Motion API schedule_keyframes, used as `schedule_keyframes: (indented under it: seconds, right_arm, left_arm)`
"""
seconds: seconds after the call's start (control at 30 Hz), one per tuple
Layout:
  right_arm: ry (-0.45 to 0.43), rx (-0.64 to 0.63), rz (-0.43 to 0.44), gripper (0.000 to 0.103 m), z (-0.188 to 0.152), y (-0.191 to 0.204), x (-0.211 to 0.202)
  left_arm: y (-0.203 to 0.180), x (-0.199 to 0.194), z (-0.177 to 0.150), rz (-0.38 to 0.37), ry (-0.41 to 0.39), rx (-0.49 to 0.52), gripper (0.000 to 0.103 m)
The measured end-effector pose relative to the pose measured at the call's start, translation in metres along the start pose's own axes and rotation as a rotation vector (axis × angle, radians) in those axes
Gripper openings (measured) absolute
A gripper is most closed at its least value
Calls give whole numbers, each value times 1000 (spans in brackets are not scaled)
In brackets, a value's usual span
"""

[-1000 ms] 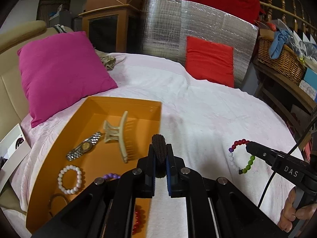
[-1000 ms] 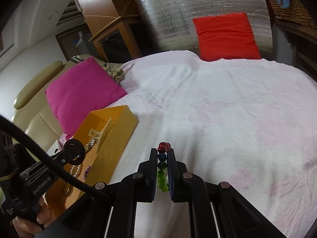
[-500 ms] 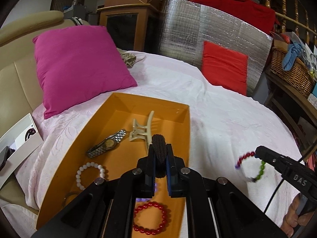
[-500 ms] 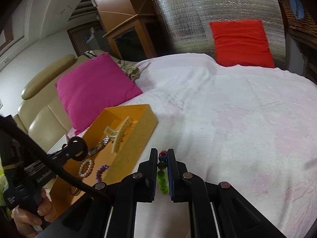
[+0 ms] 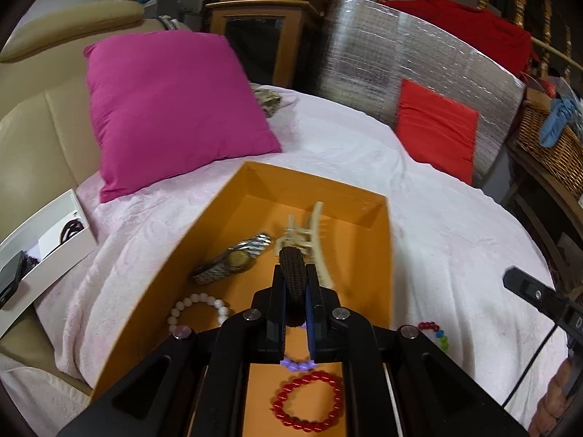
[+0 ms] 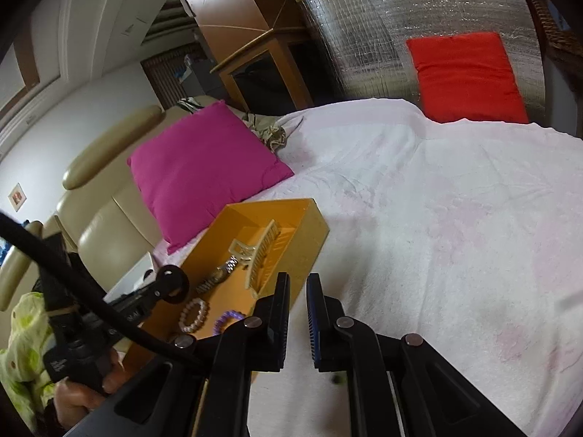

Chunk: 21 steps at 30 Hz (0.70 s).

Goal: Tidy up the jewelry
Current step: 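Lift the hair tie and multicolour bracelet and carry them toward the orange box, then lower both items into the orange box and open both tools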

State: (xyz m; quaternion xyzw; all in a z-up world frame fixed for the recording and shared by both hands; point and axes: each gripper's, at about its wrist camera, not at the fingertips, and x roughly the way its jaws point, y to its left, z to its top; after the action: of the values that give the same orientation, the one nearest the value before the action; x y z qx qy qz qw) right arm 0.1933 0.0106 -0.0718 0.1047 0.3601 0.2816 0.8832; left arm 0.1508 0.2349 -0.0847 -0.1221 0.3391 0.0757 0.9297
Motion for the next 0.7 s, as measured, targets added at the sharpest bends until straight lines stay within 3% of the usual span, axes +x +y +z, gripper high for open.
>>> schedule_keyframes:
  seconds: [0.13,0.17,0.23,0.33,0.47,0.5,0.57,0.63,0.7]
  right_arm:
    - [129,-59,-76,12,-4,1,21]
    - [180,-46,-80,15,-9,-5,31]
    - [265,-24,-109,38,-18,-16,48]
    - [318,-46,-175,42,-31,-26,66]
    - [322,-140,-250,41,-41,-23,79]
    - [329,-169,-271,37,-44,-22,84]
    - [365,-207,-307,19,-50,-20,96]
    - [352,-247,-334,10,-55,-18,97]
    - [334,-276,-343,10,-56,-13,92]
  left_arm:
    - [11,4,-1,17,16,-22,9]
    - [11,4,-1,20,20,-20,9]
    - [9,4,-2,16,22,-10,9]
    - [5,3,-2,9,18,2,9]
    - [3,4,-2,3,23,7,9]
    - [3,5,-2,5,24,8,9]
    - [4,5,-2,8,25,6,9]
    - [6,5,-2,7,28,-5,9]
    - [8,5,-2,11,29,-11,9]
